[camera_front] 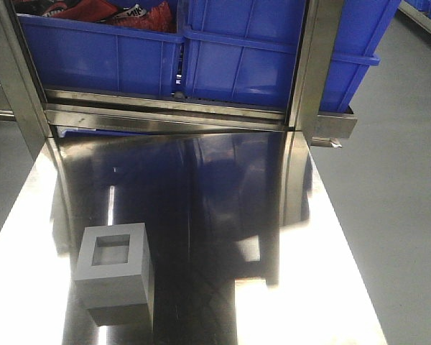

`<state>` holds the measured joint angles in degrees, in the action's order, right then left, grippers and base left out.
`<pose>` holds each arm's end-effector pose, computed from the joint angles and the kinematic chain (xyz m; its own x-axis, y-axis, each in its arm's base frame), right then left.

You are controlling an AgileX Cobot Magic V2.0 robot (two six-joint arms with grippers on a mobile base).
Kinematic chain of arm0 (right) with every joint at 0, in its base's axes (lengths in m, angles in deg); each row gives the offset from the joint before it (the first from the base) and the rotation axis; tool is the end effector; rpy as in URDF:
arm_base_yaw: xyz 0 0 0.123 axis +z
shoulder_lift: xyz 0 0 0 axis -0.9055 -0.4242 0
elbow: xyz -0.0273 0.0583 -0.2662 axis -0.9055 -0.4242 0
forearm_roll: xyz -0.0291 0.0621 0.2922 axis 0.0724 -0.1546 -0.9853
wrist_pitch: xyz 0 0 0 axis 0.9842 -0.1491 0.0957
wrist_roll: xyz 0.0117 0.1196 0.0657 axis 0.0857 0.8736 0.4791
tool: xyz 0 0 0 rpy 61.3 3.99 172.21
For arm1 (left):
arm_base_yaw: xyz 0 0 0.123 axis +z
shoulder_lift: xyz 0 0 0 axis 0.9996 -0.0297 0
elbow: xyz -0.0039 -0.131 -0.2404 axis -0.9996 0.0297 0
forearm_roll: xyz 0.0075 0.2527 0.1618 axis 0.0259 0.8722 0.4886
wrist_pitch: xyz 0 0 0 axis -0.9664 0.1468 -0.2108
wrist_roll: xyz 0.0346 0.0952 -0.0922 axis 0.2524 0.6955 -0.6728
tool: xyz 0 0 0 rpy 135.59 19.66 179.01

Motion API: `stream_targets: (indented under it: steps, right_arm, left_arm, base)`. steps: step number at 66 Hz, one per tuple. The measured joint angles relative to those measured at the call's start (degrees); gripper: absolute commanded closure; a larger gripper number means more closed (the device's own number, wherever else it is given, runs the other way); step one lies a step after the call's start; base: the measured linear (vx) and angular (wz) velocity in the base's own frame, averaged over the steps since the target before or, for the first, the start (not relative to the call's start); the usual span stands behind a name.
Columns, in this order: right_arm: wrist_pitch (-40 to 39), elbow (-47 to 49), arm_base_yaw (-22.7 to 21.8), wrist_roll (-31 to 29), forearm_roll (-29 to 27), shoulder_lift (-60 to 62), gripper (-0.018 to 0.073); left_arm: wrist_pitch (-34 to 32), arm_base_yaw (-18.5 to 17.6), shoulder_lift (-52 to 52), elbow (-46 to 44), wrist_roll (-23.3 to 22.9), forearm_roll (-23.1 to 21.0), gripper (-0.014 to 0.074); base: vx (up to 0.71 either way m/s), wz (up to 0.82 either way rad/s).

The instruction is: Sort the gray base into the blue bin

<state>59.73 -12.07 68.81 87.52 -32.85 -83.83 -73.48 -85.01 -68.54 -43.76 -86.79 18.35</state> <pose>0.1626 0.0107 0.1899 -0.0452 -0.0384 -0.9982 -0.0673 0.9971 -0.0353 0.1620 0.0093 0.2086 0.0806 -0.0463 -0.9957 -0.0534 0.9973 -0.0507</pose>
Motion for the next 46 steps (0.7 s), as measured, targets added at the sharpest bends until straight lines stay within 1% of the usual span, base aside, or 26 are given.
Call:
stream_targets:
  steps: [46]
  right_arm:
    - [0.0, 0.0, 0.0, 0.0, 0.0, 0.0, 0.0568]
  left_arm:
    - [0.0, 0.0, 0.0, 0.0, 0.0, 0.0, 0.0602]
  base:
    - [0.00, 0.00]
